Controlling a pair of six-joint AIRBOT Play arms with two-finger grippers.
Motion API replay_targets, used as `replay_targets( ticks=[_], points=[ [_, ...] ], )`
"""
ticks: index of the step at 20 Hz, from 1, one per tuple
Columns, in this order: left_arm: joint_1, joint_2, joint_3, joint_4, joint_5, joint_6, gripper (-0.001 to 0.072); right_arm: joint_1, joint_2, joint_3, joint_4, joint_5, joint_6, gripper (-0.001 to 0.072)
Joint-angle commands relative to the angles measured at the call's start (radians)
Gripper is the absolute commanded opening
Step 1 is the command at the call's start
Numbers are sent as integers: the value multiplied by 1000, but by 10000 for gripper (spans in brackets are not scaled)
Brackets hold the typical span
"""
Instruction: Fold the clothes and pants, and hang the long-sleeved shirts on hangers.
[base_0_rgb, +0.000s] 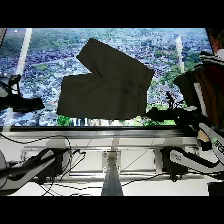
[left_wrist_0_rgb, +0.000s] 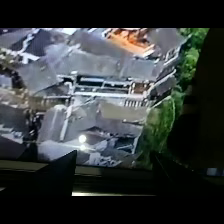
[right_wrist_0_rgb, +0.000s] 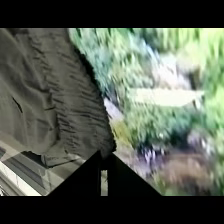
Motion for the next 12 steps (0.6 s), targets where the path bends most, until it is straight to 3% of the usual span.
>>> replay_targets(
  ticks=[1,2,5,6,7,8,12],
  points=[
    [39,-58,0,-151,-35,171,446,1,0,0,35,21,-56,26],
    [69,-62,0,-185,-34,206,392,1,0,0,36,28,-68,26],
    [187,-80,-2,-217,-56,230,391,1,1,0,35,39,-99,26],
    [229,-98,-8,-230,-87,230,434,1,0,0,35,39,-103,26],
    [264,-118,-19,-270,-111,230,580,1,1,0,35,39,-106,26],
    [295,-139,-37,-330,-122,242,610,1,0,0,35,39,-106,26],
    [302,-220,-100,-493,-92,310,612,1,0,0,35,39,-106,26]
  ],
)
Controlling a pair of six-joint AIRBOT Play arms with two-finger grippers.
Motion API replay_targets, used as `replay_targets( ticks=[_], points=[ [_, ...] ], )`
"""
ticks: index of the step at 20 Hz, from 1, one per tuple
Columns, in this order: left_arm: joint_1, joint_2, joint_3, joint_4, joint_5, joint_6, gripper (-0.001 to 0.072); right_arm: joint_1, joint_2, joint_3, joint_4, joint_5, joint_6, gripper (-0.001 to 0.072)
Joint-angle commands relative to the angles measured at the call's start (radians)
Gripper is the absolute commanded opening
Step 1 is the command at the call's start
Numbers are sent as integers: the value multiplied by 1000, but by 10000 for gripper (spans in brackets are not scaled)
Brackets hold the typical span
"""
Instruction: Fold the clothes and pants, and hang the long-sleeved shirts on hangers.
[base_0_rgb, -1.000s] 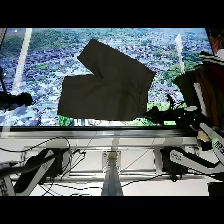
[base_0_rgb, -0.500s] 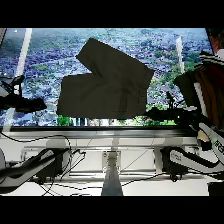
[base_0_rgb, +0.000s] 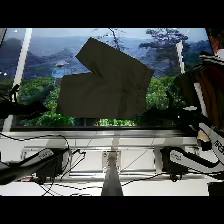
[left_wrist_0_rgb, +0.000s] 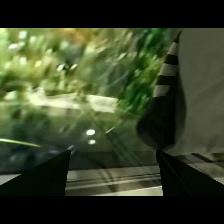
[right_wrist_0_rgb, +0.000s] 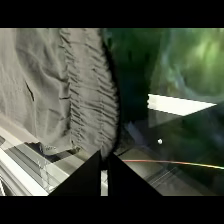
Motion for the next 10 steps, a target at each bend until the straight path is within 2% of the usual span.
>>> replay_targets(
  ticks=[1,4,10],
  points=[
    [12,-61,-50,-171,32,60,612,1,0,0,2,2,-6,26],
    [-21,-75,-89,-245,93,124,613,1,0,0,2,5,-6,26],
    [-89,-111,-111,-243,119,169,613,1,0,0,2,3,-6,27]
  ],
)
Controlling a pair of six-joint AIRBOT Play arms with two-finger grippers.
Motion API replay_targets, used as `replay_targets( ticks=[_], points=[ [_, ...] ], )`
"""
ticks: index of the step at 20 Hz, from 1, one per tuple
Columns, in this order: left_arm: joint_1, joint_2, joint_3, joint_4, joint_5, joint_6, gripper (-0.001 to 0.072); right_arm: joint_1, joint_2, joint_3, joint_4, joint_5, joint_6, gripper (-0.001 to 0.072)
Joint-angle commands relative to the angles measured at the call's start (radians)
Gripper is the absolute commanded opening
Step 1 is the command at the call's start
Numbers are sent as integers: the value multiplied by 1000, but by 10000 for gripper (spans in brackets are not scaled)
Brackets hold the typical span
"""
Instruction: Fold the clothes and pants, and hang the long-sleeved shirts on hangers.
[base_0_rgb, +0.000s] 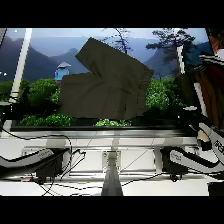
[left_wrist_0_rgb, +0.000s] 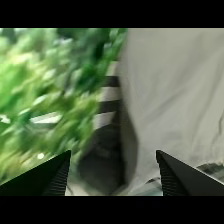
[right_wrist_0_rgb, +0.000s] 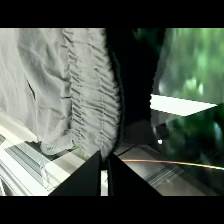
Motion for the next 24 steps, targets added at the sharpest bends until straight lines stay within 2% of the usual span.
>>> replay_targets(
  ticks=[1,3,6,9,12,16,21,24],
  points=[
    [-37,-26,-11,-2,39,40,612,1,0,0,0,0,0,26],
    [-48,-39,-12,1,68,39,595,1,0,0,0,0,0,26],
    [-48,-51,-13,38,90,39,329,1,0,0,0,-1,-1,26],
    [-72,-53,-13,118,87,44,8,16,0,14,-8,-1,-9,24],
    [-135,-52,-8,109,88,78,11,110,1,79,-11,-1,-7,24],
    [-183,16,120,86,78,67,10,204,30,242,-12,2,45,23],
    [-181,258,382,6,99,61,10,278,199,514,-58,2,86,24],
    [-180,452,476,-2,217,44,10,331,306,687,-117,2,109,24]
  ],
)
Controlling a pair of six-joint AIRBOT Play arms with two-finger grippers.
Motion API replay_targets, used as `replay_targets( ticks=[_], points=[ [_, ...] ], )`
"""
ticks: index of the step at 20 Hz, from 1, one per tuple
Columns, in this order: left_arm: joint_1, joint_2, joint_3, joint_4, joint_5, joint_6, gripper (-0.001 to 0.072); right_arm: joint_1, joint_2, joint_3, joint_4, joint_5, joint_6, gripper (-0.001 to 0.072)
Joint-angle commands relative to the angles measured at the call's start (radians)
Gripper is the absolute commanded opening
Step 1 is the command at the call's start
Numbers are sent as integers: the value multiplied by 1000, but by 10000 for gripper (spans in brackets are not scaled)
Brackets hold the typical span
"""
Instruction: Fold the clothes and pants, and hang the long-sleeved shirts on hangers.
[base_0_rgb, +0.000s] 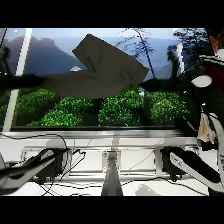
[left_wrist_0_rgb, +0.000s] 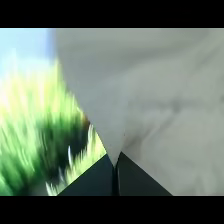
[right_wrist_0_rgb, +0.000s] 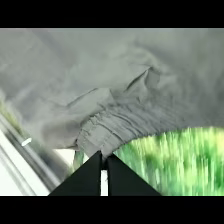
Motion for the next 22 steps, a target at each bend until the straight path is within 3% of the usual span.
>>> replay_targets(
  ticks=[1,7,12,17,19,22],
  points=[
    [-1,235,117,-30,163,-30,10,62,123,204,-62,-3,56,24],
    [-1,666,121,-26,555,-45,8,161,308,469,-66,0,179,24],
    [-1,834,121,30,696,-64,5,218,420,552,-66,-4,331,24],
    [-5,617,121,72,493,-94,5,218,352,550,-264,-2,534,24],
    [-38,441,121,72,417,-86,5,218,255,550,-324,-2,551,24],
    [-155,179,121,92,417,-49,5,218,56,550,-373,-2,553,25]
  ],
)
